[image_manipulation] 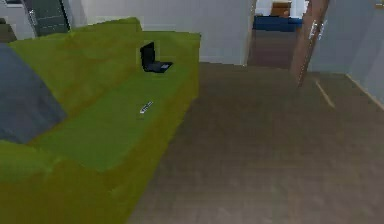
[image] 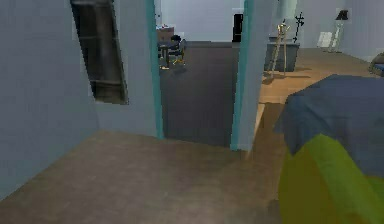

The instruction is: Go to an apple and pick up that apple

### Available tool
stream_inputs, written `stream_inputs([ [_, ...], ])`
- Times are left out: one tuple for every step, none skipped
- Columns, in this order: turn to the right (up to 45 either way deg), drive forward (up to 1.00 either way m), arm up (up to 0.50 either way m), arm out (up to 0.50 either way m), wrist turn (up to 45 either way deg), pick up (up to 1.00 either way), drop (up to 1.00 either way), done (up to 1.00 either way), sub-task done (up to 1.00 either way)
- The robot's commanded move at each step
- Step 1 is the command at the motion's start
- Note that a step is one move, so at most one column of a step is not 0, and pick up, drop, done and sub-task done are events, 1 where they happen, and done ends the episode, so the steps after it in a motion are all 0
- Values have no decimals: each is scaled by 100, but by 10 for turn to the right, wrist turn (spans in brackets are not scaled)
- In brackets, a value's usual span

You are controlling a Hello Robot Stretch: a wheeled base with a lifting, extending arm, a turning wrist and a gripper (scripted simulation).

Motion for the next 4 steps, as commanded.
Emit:
stream_inputs([
  [0,100,0,0,0,0,0,0,0],
  [0,100,0,0,0,0,0,0,0],
  [0,100,0,0,0,0,0,0,0],
  [30,0,0,0,0,0,0,0,0],
])
